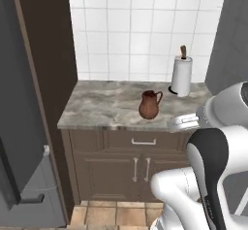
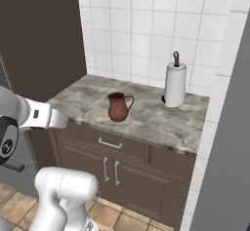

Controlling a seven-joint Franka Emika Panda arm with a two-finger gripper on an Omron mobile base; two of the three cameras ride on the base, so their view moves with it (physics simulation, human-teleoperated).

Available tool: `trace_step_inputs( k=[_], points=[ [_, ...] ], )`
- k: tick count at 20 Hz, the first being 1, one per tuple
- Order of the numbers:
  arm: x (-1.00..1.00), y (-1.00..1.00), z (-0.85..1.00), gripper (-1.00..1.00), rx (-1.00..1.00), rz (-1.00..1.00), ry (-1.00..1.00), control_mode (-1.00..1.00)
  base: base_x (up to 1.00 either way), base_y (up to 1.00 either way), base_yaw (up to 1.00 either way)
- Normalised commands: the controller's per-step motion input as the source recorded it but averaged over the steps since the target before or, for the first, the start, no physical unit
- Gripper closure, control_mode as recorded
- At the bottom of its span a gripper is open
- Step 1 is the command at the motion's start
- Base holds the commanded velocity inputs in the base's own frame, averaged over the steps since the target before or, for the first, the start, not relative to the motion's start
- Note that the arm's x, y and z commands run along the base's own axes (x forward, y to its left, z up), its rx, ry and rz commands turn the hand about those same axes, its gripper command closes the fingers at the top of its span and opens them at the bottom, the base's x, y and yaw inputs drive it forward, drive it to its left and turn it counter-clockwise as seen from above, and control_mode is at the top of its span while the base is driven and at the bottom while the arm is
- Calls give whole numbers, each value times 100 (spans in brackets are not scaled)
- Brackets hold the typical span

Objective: Move the dumpling and tangerine from the second highest shelf to the top shelf to make space. Then, place the pitcher from the counter on the cleared second highest shelf.

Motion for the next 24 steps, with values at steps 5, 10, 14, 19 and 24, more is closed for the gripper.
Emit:
trace_step_inputs(
  k=[5,10,14,19,24],
  points=[
    [0,0,0,-100,0,0,0,100,51,-55,47],
    [0,0,0,-100,0,0,0,100,55,-47,42],
    [0,0,0,-100,0,0,0,100,36,-64,30],
    [0,0,0,-100,0,0,0,100,23,-50,16],
    [0,0,0,-100,0,0,0,-100,5,-2,1]
  ],
)
